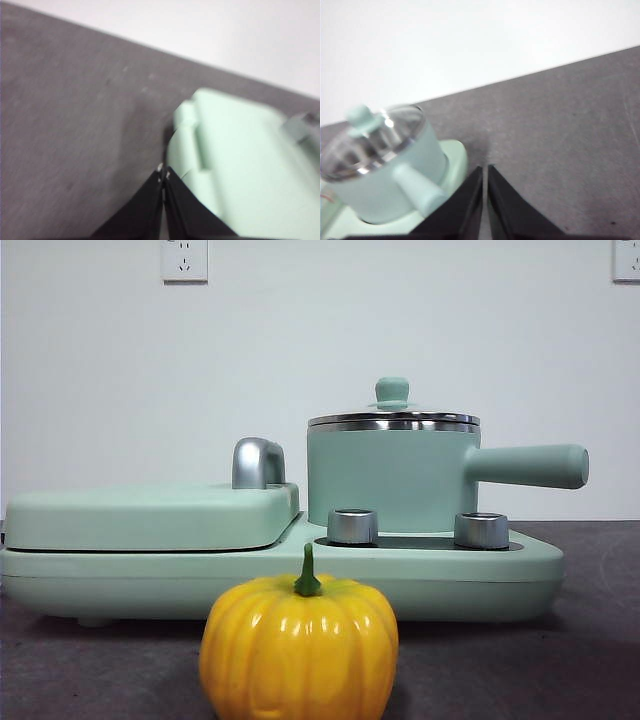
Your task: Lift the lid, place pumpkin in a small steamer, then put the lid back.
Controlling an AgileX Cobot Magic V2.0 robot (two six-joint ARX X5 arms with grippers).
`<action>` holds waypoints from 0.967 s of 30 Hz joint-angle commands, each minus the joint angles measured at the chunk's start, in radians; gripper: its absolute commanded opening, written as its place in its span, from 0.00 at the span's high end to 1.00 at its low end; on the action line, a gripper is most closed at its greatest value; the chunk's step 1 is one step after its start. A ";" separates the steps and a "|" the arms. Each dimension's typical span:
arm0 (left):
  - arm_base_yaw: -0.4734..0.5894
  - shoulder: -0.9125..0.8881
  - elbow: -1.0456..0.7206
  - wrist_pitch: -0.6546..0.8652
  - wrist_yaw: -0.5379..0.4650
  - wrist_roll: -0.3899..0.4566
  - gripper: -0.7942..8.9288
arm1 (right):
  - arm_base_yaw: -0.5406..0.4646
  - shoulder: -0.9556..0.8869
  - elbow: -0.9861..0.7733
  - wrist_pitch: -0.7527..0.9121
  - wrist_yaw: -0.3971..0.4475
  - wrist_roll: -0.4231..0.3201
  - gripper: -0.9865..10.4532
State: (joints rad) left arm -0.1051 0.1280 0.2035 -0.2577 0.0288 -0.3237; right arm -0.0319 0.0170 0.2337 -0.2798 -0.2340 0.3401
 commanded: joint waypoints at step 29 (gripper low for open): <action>-0.187 0.584 0.706 -0.258 0.470 0.106 0.91 | 0.004 0.451 0.737 -0.439 -0.394 -0.229 0.90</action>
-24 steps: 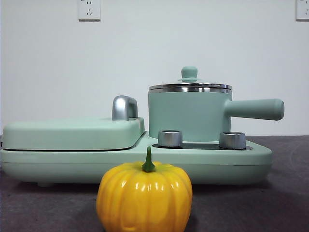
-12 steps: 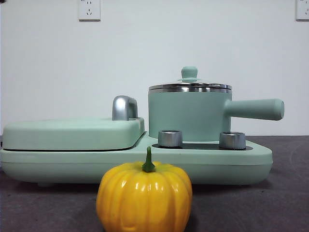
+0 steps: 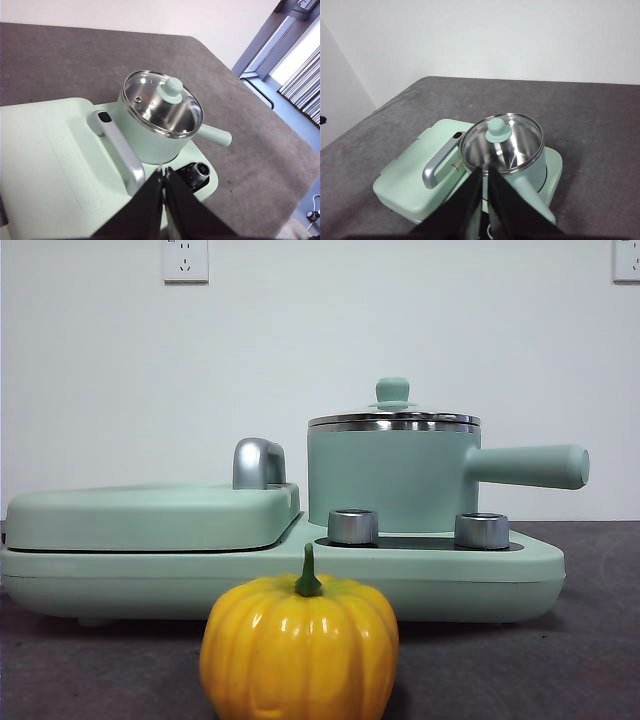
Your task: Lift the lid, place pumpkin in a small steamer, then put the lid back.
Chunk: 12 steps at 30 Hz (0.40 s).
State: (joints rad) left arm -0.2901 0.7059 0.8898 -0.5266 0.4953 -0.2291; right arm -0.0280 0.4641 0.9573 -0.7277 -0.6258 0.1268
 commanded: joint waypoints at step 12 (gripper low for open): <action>-0.002 0.006 0.019 0.011 0.003 0.011 0.91 | 0.000 0.004 0.013 -0.005 -0.002 -0.012 0.90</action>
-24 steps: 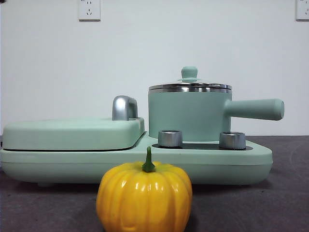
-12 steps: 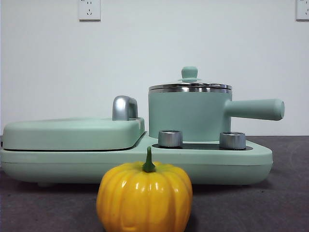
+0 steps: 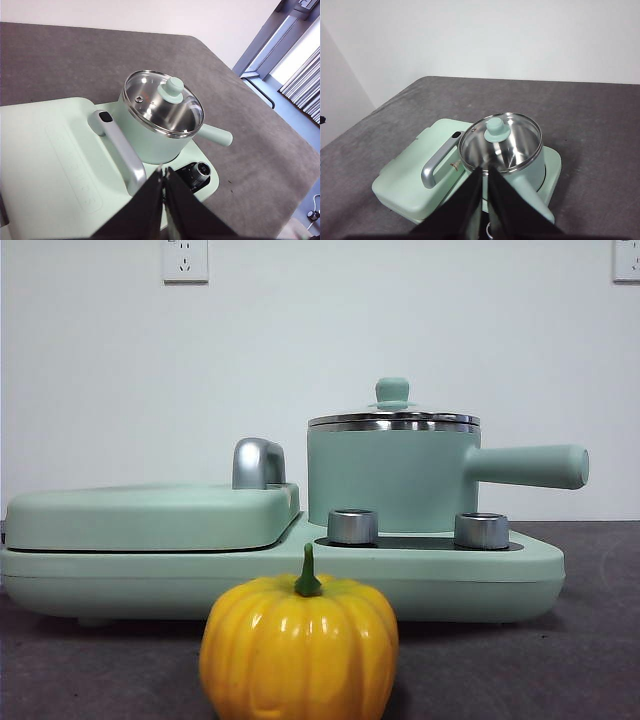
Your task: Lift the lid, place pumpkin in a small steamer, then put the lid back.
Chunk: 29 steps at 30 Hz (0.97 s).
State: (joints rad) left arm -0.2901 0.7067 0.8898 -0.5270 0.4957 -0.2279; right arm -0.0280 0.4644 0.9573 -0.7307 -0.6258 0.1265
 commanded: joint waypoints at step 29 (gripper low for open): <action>-0.004 0.009 0.019 0.082 0.003 -0.034 0.41 | 0.000 0.004 0.013 -0.018 -0.003 -0.007 0.44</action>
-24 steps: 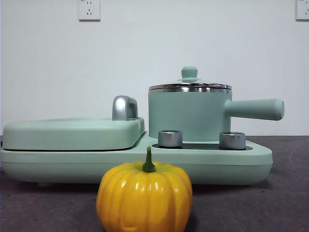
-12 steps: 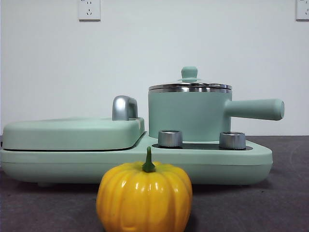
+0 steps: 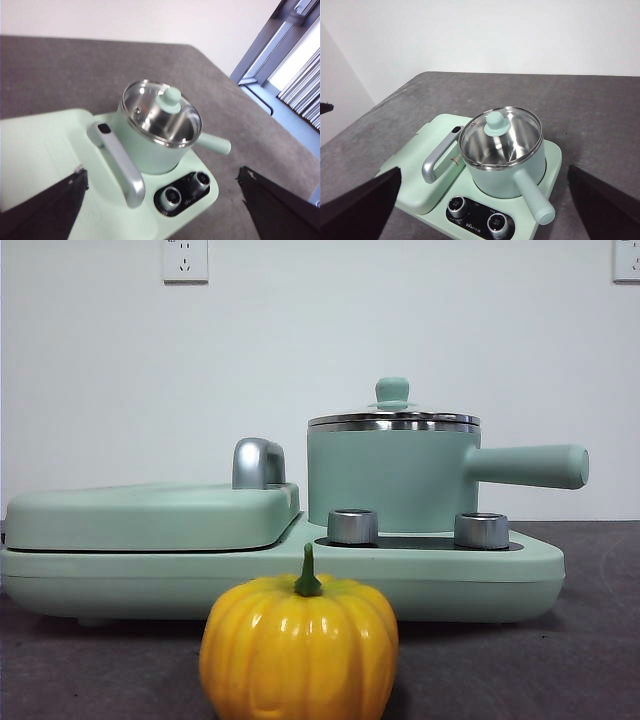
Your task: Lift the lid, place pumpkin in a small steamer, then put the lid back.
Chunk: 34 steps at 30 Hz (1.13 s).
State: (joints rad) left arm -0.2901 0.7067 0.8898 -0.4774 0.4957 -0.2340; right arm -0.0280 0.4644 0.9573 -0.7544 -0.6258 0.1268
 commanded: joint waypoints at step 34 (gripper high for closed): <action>-0.350 1.025 0.886 -0.160 -0.192 0.279 0.41 | 0.000 0.004 0.013 0.005 -0.003 0.023 0.44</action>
State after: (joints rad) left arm -0.6292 1.7050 1.7416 -0.6388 0.3103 0.0246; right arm -0.0280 0.4644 0.9573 -0.7547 -0.6262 0.1387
